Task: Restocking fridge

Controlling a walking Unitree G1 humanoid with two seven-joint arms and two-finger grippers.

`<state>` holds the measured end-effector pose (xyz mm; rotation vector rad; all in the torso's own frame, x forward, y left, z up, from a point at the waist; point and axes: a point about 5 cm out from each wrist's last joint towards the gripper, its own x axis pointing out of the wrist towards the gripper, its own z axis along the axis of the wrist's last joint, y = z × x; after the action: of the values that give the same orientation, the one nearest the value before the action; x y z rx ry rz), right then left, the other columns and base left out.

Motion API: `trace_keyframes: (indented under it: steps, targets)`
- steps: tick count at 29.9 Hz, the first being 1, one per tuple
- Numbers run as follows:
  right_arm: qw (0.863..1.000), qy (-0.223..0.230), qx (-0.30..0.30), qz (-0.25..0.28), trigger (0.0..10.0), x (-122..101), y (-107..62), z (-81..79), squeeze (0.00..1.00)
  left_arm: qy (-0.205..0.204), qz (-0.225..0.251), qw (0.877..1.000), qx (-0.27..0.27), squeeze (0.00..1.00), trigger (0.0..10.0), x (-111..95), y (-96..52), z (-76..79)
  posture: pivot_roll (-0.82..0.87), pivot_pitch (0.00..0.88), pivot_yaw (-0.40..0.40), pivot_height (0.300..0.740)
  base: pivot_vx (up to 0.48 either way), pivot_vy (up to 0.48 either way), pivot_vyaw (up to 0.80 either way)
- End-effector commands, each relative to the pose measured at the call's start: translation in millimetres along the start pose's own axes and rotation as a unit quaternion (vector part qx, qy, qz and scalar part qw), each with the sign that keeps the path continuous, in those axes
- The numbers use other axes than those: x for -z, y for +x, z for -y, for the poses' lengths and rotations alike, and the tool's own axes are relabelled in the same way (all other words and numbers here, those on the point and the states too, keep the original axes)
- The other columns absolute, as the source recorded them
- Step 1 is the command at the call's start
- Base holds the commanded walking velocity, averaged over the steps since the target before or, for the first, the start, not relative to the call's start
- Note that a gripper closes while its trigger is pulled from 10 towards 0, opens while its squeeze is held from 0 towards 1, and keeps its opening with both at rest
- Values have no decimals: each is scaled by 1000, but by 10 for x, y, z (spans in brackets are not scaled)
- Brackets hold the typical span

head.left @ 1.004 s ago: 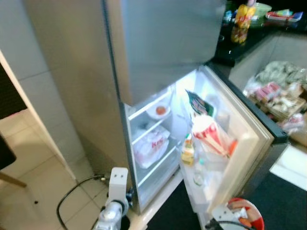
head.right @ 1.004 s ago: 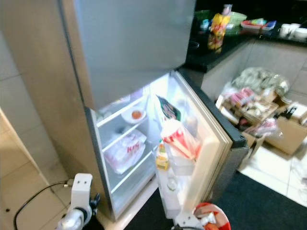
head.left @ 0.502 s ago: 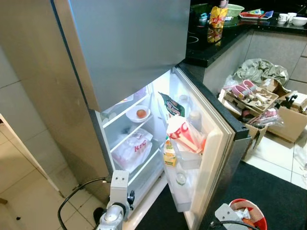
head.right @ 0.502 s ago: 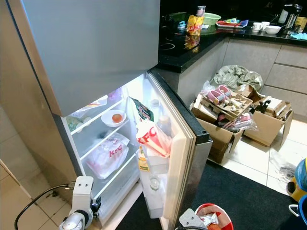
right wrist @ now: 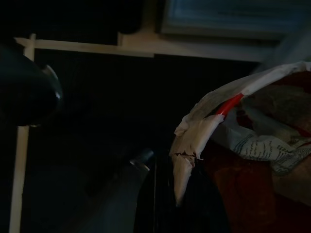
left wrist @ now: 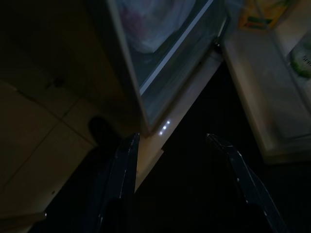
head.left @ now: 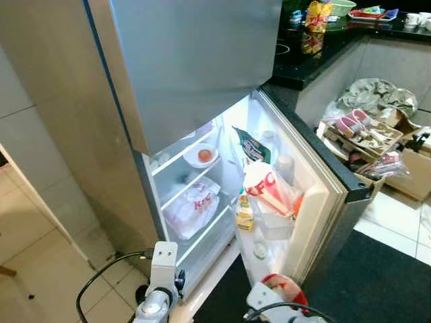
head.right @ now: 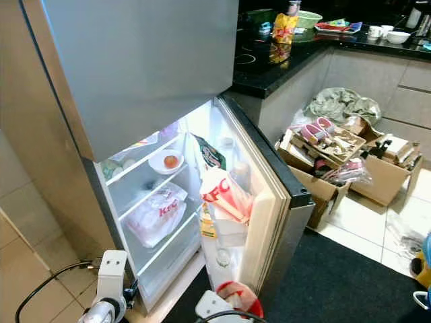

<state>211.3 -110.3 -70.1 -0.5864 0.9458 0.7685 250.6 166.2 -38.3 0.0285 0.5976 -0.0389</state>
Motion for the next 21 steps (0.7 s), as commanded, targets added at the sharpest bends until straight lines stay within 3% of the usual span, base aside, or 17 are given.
trace_keyframes:
  steps: [1,4,5,6,8,11,13,15,17,21]
  targets:
    - [1000,-9,19,17,10000,-176,21,7,0,12,-7,1000,-2,0,10000,32,-14,-52,-30,19,-8,740,0,0,0]
    - [998,-19,38,45,10000,-425,52,-47,0,14,-9,1000,-1,0,10000,40,-17,-54,-30,19,-6,740,0,0,0]
    - [996,-32,60,51,10000,-435,21,70,0,15,-9,1000,-1,0,10000,39,-16,-55,-29,19,-7,740,0,0,0]
    - [993,-45,102,47,10000,-282,-92,386,0,15,-8,1000,-1,0,10000,29,-12,-55,-27,19,-10,740,0,0,0]
    - [992,-48,110,44,10000,-232,-124,458,0,15,-8,1000,-1,0,10000,26,-11,-56,-27,19,-10,740,0,0,0]
    - [986,-36,163,25,10000,78,-390,934,0,14,-4,1000,-4,0,10000,6,-6,-63,-22,16,-18,740,0,0,0]
    - [980,-35,194,5,10000,192,-501,1101,0,12,-3,1000,-5,0,10000,0,-5,-66,-22,16,-18,740,0,0,0]
    - [975,-29,219,-21,10000,317,-592,1217,0,11,-2,1000,-6,0,10000,5,-7,-65,-20,12,-22,740,0,0,0]
    - [974,-28,223,-25,10000,334,-602,1228,0,11,-2,1000,-6,0,10000,6,-8,-64,-20,12,-22,740,0,0,0]
    - [968,-16,242,-61,10000,590,-698,1271,0,11,-4,1000,-5,0,10000,38,-22,-64,-29,10,-16,740,0,0,0]
